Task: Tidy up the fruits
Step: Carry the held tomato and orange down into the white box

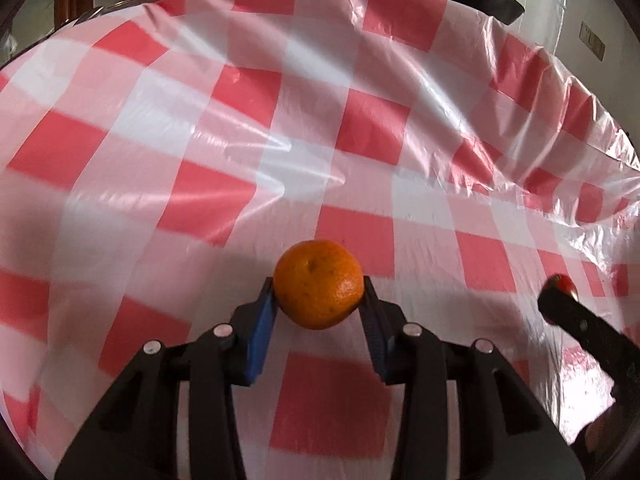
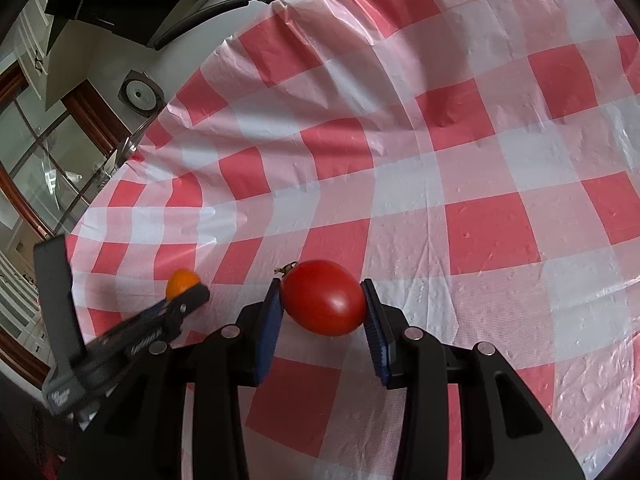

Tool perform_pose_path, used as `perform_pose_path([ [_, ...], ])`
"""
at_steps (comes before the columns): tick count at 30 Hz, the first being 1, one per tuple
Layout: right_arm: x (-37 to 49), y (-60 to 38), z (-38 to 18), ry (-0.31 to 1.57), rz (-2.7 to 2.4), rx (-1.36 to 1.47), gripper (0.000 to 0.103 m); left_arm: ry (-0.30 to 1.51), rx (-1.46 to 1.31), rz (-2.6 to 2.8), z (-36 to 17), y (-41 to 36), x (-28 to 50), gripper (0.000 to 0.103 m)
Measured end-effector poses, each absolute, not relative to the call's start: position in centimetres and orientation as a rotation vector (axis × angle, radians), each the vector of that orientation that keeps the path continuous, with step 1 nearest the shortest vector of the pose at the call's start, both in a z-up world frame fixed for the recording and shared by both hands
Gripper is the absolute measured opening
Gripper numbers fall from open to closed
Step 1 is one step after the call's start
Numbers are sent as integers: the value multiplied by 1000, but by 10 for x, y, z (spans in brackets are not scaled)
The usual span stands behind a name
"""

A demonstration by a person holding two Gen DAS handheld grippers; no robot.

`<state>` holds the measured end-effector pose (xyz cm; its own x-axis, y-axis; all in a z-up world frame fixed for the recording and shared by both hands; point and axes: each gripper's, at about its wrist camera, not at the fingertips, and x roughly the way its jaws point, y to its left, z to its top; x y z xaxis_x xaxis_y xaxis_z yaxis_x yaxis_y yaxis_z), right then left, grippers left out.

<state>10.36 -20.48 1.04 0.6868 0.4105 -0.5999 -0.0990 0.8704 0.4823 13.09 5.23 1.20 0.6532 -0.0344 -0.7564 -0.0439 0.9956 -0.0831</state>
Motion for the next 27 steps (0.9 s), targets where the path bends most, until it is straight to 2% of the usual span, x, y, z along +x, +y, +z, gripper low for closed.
perform_pose_path([
  [27, 102, -204, 11, 765, 280, 438, 39, 848, -232, -24, 11, 70, 124, 42],
])
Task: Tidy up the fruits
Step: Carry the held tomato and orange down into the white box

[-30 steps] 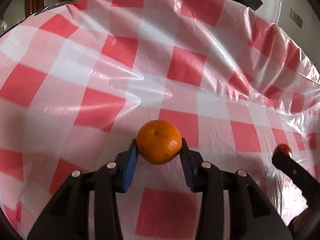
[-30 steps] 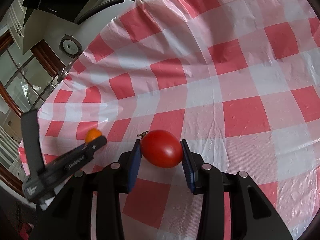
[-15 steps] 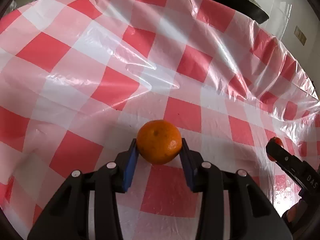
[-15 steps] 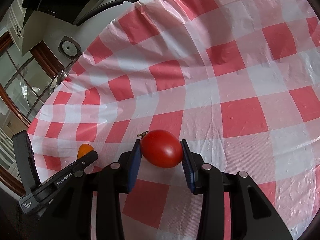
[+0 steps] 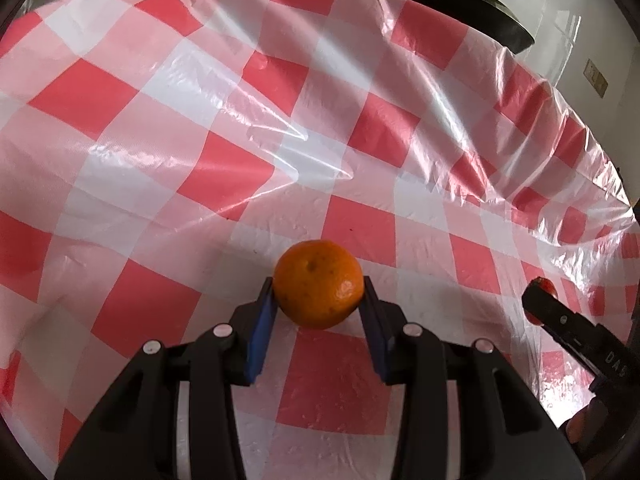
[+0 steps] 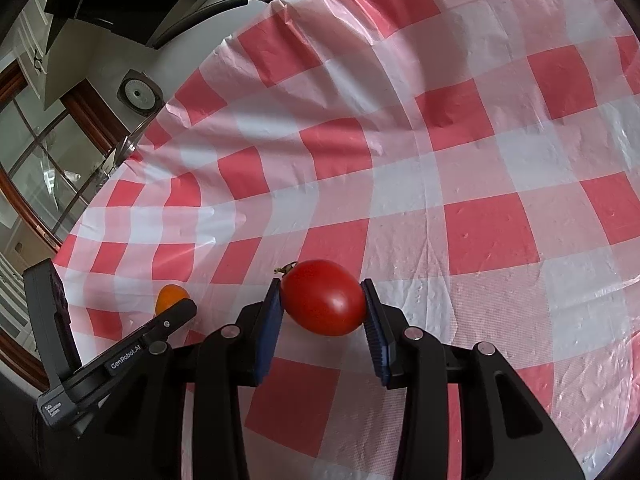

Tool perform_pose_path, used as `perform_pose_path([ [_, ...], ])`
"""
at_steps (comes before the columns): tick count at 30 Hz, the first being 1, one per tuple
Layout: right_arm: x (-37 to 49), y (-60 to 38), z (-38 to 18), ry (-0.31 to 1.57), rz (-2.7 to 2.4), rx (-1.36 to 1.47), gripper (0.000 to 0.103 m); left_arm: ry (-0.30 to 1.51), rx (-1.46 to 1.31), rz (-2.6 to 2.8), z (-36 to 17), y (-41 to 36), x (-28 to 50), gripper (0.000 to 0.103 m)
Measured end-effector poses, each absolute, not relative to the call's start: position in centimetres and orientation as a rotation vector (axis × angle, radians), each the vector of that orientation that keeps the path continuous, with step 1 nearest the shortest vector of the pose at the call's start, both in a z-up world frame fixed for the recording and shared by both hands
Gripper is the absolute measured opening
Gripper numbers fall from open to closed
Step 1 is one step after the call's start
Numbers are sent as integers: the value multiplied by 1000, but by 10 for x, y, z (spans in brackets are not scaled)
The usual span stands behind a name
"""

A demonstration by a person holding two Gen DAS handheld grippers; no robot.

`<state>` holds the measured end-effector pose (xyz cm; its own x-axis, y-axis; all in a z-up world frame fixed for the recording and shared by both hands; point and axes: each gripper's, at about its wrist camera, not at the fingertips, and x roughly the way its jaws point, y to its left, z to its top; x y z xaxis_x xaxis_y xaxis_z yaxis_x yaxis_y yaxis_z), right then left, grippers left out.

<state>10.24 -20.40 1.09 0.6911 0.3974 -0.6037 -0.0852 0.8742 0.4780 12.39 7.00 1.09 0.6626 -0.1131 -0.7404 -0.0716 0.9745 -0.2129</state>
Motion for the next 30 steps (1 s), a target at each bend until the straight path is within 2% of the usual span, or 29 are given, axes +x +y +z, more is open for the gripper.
perform_pose_path([
  [7, 101, -203, 11, 766, 286, 433, 39, 821, -251, 12, 18, 75, 102, 42],
  [13, 55, -181, 18, 792, 338, 404, 39, 790, -228, 21, 27, 86, 23, 41],
  [21, -30, -102, 37, 819, 509, 251, 39, 772, -193, 68, 35, 118, -96, 42],
  [30, -98, -44, 47, 800, 604, 114, 39, 744, -129, 117, 43, 143, -183, 42],
])
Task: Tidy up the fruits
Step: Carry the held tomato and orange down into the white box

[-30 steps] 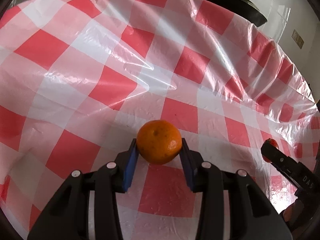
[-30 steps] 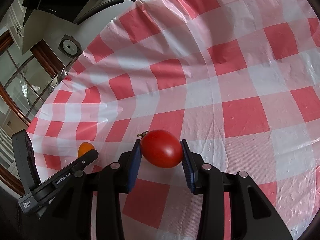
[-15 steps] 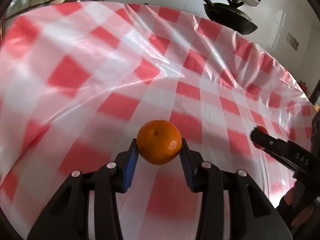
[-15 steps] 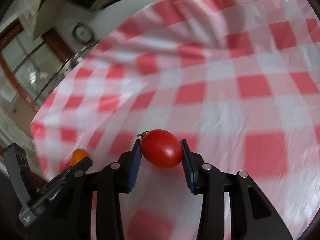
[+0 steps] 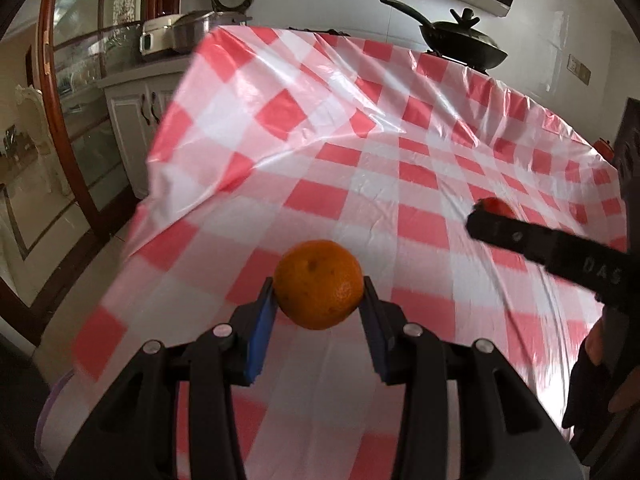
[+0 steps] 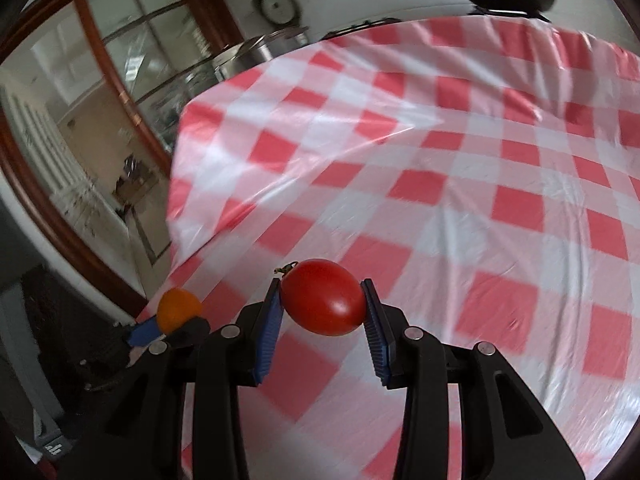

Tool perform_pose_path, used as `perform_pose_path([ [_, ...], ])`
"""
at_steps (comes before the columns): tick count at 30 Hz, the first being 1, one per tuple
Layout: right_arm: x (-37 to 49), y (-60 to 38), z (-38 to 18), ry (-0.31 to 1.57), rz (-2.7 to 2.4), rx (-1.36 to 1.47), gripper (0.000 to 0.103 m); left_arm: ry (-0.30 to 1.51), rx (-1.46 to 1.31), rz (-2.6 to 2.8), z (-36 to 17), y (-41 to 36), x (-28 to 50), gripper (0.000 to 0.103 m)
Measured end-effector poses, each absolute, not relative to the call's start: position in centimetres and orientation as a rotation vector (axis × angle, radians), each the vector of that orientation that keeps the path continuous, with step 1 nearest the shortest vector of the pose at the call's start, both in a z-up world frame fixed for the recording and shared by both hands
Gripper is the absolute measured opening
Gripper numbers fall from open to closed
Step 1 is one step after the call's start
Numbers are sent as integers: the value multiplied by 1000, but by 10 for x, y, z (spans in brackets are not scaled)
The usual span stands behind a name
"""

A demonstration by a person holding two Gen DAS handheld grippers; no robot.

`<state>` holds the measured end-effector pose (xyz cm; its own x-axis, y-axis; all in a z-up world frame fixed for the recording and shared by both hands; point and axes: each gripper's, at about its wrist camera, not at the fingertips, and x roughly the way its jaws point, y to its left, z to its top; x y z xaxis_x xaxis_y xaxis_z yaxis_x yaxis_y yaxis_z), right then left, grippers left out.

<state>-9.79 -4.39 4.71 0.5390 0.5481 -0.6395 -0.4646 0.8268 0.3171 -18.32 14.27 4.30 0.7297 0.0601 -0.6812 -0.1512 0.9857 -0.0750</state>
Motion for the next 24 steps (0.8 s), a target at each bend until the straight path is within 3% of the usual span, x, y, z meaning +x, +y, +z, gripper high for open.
perform_pose_path([
  [13, -190, 37, 40, 773, 742, -119, 39, 674, -164, 232, 41, 212, -312, 42],
  [24, -276, 124, 13, 780, 963, -399, 39, 706, -279, 398, 8, 281, -392, 42],
])
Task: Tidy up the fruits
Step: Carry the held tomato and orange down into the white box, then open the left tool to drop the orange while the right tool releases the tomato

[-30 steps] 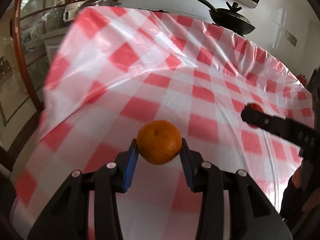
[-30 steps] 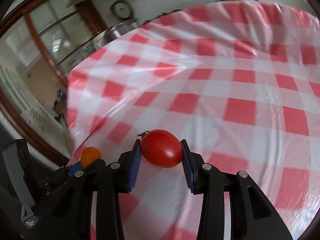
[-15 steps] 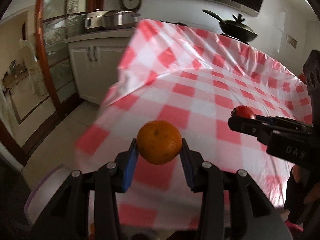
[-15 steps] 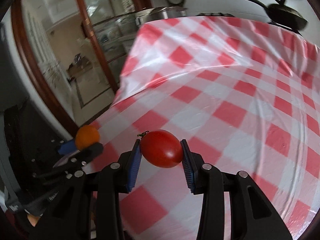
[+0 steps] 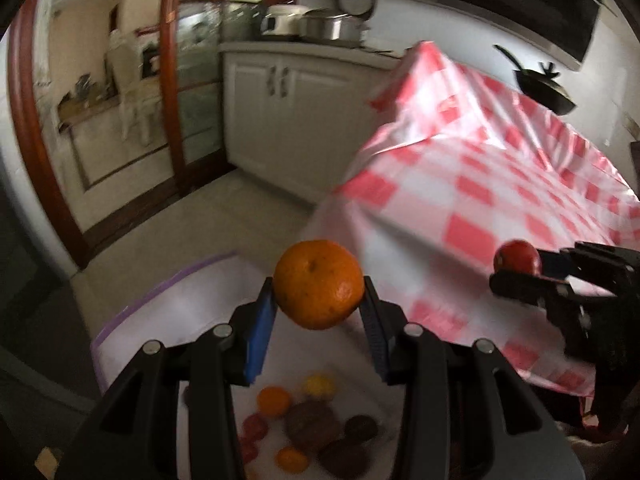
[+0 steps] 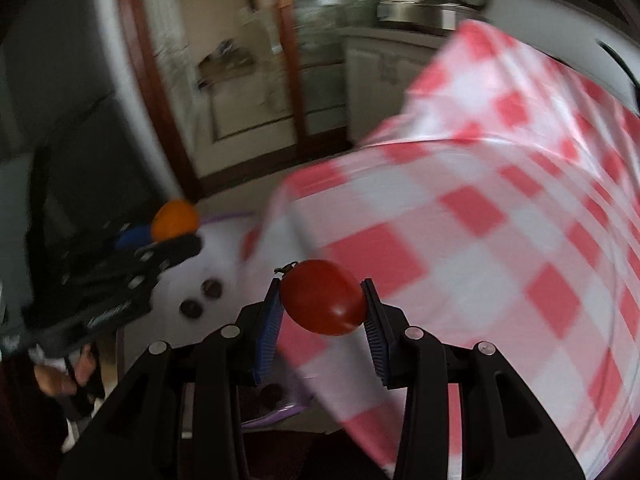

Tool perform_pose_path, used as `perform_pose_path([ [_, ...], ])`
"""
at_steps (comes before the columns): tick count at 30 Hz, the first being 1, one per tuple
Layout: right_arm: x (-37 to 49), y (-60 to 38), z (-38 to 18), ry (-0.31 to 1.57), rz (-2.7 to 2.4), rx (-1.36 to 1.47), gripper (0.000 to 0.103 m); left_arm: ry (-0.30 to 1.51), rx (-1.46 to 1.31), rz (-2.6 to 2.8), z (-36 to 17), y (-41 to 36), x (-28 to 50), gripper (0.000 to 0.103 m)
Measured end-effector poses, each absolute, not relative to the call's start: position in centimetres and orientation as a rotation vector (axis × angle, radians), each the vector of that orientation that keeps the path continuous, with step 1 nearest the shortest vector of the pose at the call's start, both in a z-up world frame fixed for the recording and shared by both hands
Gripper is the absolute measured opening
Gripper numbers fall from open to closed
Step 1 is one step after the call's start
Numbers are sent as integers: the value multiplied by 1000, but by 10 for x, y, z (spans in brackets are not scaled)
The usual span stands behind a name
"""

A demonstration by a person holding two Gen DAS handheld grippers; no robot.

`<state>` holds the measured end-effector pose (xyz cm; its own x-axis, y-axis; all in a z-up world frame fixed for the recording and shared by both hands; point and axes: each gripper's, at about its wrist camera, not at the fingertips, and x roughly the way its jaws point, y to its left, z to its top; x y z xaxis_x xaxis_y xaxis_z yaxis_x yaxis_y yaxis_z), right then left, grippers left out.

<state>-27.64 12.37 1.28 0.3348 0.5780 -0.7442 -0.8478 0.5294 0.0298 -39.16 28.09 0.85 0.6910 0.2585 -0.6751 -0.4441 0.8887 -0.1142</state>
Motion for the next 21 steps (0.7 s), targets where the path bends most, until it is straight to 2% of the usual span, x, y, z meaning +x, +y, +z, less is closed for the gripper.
perform_pose_path([
  [7, -331, 179, -38, 832, 1098, -648, 39, 829, -270, 488, -31, 310, -411, 42],
  [14, -345, 217, -111, 1001, 1117, -830, 39, 1079, -422, 542, -99, 346, -406, 42],
  [21, -360, 228, -144, 1033, 1112, -951, 40, 1130, -450, 568, -122, 359, -415, 42],
])
